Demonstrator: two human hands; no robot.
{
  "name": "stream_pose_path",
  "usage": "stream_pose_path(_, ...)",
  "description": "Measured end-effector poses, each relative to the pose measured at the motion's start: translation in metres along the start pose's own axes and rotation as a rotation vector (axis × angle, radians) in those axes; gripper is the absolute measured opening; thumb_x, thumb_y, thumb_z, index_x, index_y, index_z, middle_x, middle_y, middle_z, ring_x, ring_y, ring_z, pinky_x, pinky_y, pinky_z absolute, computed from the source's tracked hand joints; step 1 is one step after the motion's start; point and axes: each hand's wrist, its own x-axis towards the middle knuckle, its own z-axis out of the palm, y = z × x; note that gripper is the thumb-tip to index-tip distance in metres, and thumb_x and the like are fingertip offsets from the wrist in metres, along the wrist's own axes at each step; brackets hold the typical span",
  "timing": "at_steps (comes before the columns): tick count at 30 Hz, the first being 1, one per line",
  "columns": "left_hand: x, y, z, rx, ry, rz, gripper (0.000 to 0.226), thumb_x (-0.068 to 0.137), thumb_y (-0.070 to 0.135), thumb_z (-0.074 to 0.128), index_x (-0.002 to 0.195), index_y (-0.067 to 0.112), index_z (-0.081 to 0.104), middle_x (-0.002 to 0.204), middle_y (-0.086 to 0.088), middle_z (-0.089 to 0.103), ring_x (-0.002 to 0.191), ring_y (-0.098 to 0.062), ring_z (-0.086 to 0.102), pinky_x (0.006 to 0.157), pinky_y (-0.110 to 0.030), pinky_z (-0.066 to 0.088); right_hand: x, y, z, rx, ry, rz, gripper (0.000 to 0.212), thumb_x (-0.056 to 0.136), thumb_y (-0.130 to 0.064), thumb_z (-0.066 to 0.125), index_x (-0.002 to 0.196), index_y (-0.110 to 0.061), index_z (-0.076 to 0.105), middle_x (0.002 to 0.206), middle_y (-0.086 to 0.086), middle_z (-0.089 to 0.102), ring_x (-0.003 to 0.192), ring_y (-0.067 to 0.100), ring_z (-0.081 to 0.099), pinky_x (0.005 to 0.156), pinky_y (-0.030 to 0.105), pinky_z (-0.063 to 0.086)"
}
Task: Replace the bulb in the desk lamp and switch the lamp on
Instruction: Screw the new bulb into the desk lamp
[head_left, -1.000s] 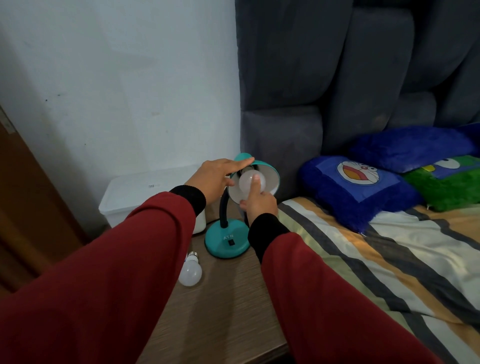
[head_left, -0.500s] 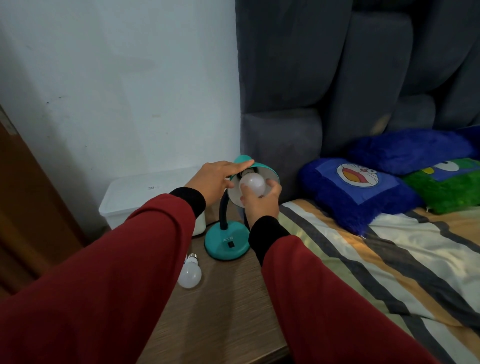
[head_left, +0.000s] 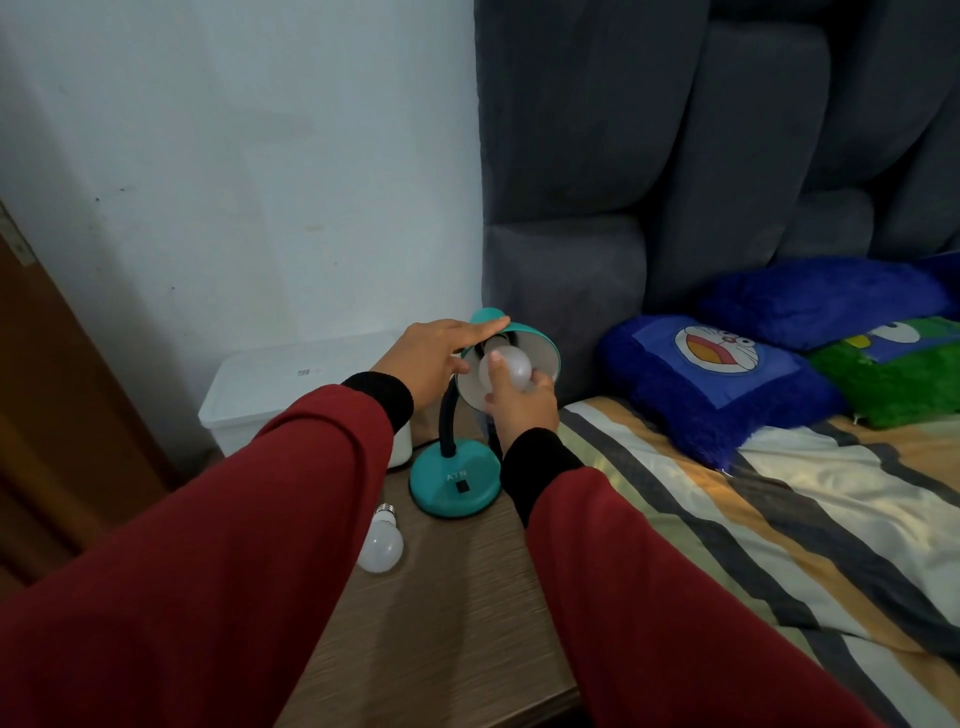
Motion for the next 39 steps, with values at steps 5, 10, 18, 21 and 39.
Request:
stream_pose_path(5,0.001,-0.004,0.003,0.007,0.003,0.001,0.073,0.088,-0.012,0.054,0.14,0.036,0.038,0.121,-0.003,0.059,0.092,-0.003,0.047,0.078,0.015,0.024,0.004,0.0,-0.002,0.035,0.004,-0.027,0.059,0.08,-0.038,0.068,0.13,-0.016,0.046,0.113,0.008,0.06,0.089,0.02,0.066,0.088,0.035,0.055)
stream_pose_path(10,0.002,-0.004,0.004,-0.004,0.003,0.002,0.076,0.086,-0.016,0.053,0.14,0.036,0.038,0.121,-0.003,0.059,0.089,-0.005,0.048,0.074,0.016,0.027,0.009,0.002,-0.003,0.004,-0.026,0.004,0.06,0.081,-0.044,0.065,0.129,-0.012,0.049,0.113,0.008,0.062,0.092,0.02,0.066,0.091,0.036,0.053)
stream_pose_path(18,-0.001,-0.001,0.003,0.021,0.014,0.008,0.075,0.086,-0.016,0.054,0.14,0.033,0.038,0.123,-0.005,0.059,0.094,-0.003,0.045,0.078,0.017,0.018,0.014,-0.001,0.001,-0.146,0.014,-0.085,0.062,0.076,-0.042,0.069,0.13,-0.019,0.047,0.116,0.009,0.06,0.098,0.024,0.061,0.081,0.03,0.051)
stream_pose_path(21,0.0,-0.002,0.004,0.008,0.017,0.011,0.078,0.084,-0.019,0.053,0.14,0.034,0.039,0.124,-0.005,0.058,0.094,-0.004,0.046,0.072,0.02,0.021,0.019,0.0,0.001,-0.051,-0.022,-0.011,0.06,0.075,-0.038,0.07,0.128,-0.016,0.051,0.103,0.008,0.062,0.099,0.028,0.064,0.092,0.042,0.053)
stream_pose_path(39,-0.01,0.012,0.001,-0.004,-0.106,-0.233,0.072,0.092,0.019,0.058,0.149,0.028,0.015,0.14,-0.012,0.047,0.127,-0.023,0.048,0.107,-0.03,0.036,0.017,-0.028,-0.02,-0.802,-0.167,0.002,0.073,0.085,-0.054,0.052,0.134,0.001,0.044,0.13,0.019,0.054,0.117,0.031,0.054,0.093,0.033,0.047)
